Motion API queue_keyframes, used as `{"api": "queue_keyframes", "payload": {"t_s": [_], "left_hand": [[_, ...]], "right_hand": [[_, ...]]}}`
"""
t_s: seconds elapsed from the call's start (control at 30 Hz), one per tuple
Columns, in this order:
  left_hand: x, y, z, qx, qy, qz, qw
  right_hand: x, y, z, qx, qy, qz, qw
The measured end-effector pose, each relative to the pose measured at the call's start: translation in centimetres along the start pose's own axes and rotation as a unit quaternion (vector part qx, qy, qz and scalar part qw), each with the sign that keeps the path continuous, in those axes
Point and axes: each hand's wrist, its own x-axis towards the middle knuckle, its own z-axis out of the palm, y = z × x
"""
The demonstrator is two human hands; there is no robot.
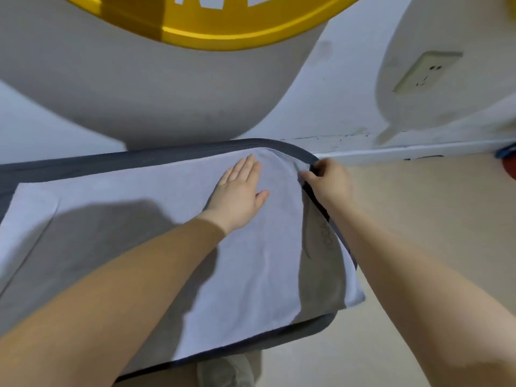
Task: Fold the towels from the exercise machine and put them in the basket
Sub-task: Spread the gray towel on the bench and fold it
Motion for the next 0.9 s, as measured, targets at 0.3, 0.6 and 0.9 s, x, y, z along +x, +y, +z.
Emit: {"api": "queue_keyframes", "payload": {"t_s": [0.3, 0.6, 0.9], "left_hand": [[1.1, -1.3, 1.8, 0.094, 0.002, 0.038, 0.995], [0.7, -0.5, 1.1, 0.103, -0.022, 0.008, 0.994], [-5.8, 4.9, 2.0, 0.091, -0.03, 0.165, 0.982]], "right_hand": [[6.4, -1.2, -1.1, 0.001, 0.027, -0.045, 0.999], [-2.6, 4.0, -1.3, -0.082, 0.034, -0.074, 0.993], [-10.8, 6.8, -3.1, -0.092, -0.064, 0.124, 0.986]]}}
